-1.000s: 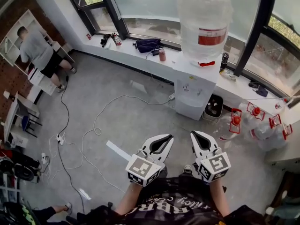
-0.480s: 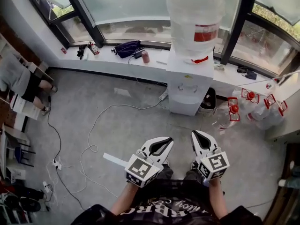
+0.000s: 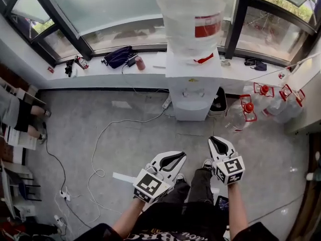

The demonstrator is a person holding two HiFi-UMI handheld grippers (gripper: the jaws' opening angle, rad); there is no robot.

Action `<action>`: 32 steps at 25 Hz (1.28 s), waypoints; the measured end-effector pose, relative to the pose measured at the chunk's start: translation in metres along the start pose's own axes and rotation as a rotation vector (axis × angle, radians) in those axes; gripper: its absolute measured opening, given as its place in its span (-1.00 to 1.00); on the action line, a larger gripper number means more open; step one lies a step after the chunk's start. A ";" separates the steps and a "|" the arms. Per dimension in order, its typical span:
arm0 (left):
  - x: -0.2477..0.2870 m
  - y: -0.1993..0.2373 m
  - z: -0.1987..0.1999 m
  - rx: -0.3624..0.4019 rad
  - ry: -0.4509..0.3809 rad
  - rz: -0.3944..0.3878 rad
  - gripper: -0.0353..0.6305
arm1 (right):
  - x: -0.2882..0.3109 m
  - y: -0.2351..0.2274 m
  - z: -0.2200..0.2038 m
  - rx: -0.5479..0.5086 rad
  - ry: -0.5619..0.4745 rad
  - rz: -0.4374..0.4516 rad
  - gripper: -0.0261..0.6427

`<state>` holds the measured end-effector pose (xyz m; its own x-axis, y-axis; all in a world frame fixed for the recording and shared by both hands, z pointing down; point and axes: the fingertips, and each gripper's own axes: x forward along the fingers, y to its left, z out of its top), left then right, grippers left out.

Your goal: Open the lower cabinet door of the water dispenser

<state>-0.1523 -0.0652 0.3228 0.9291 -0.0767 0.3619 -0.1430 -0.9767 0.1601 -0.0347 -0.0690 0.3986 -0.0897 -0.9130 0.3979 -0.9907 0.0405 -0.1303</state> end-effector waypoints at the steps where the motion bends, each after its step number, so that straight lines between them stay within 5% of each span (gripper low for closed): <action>1: 0.008 0.002 -0.004 0.005 0.009 -0.015 -0.82 | 0.008 -0.012 -0.008 -0.001 0.007 -0.014 -0.81; 10: 0.102 0.034 -0.025 0.096 0.040 -0.054 -0.82 | 0.087 -0.116 -0.090 0.018 0.076 -0.055 -0.68; 19: 0.208 0.068 -0.055 0.066 0.062 -0.050 -0.81 | 0.160 -0.193 -0.173 0.042 0.153 -0.010 -0.35; 32: 0.339 0.134 -0.133 0.039 0.178 -0.024 -0.81 | 0.268 -0.283 -0.285 -0.001 0.263 0.068 -0.29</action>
<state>0.0983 -0.1952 0.5893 0.8565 -0.0199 0.5157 -0.1048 -0.9851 0.1361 0.1921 -0.2095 0.8013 -0.1795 -0.7711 0.6108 -0.9815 0.0987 -0.1639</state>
